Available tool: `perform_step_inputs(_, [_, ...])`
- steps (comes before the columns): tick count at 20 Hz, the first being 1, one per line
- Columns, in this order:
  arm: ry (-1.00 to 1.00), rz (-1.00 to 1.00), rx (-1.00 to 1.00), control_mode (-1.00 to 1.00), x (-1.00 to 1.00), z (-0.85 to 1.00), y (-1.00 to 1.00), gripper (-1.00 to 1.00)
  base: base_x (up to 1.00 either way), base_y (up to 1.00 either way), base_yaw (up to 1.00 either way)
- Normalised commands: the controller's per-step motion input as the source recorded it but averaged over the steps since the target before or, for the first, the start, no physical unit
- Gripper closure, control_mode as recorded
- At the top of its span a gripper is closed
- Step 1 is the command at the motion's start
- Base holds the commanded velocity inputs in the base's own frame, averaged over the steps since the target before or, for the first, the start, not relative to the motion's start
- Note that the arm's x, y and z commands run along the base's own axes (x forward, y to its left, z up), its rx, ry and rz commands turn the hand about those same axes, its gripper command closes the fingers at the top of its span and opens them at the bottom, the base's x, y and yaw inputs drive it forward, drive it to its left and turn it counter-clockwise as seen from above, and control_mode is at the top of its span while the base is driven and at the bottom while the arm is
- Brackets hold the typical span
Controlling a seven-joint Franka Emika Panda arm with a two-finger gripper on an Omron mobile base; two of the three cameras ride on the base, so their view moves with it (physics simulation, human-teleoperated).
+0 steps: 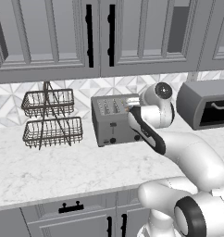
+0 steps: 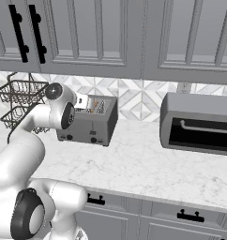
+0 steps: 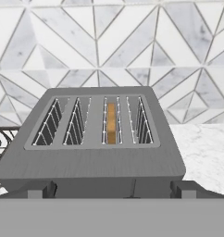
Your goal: Start the toaster. Once the lever pops up, take the bread to the plate on the dining counter.
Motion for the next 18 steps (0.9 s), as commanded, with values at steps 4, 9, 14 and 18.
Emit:
perform_step_inputs(4, [0.00, 0.00, 0.00, -1.00, 0.00, 0.00, 0.00, -1.00, 0.00, 0.00, 0.00])
perform_step_inputs(9, [0.00, 0.00, 0.00, -1.00, 0.00, 0.00, 0.00, -1.00, 0.00, 0.00, 0.00])
perform_step_inputs(14, [0.00, 0.00, 0.00, -1.00, 0.00, 0.00, 0.00, -1.00, 0.00, 0.00, 0.00])
perform_step_inputs(18, [0.00, 0.00, 0.00, -1.00, 0.00, 0.00, 0.00, -1.00, 0.00, 0.00, 0.00])
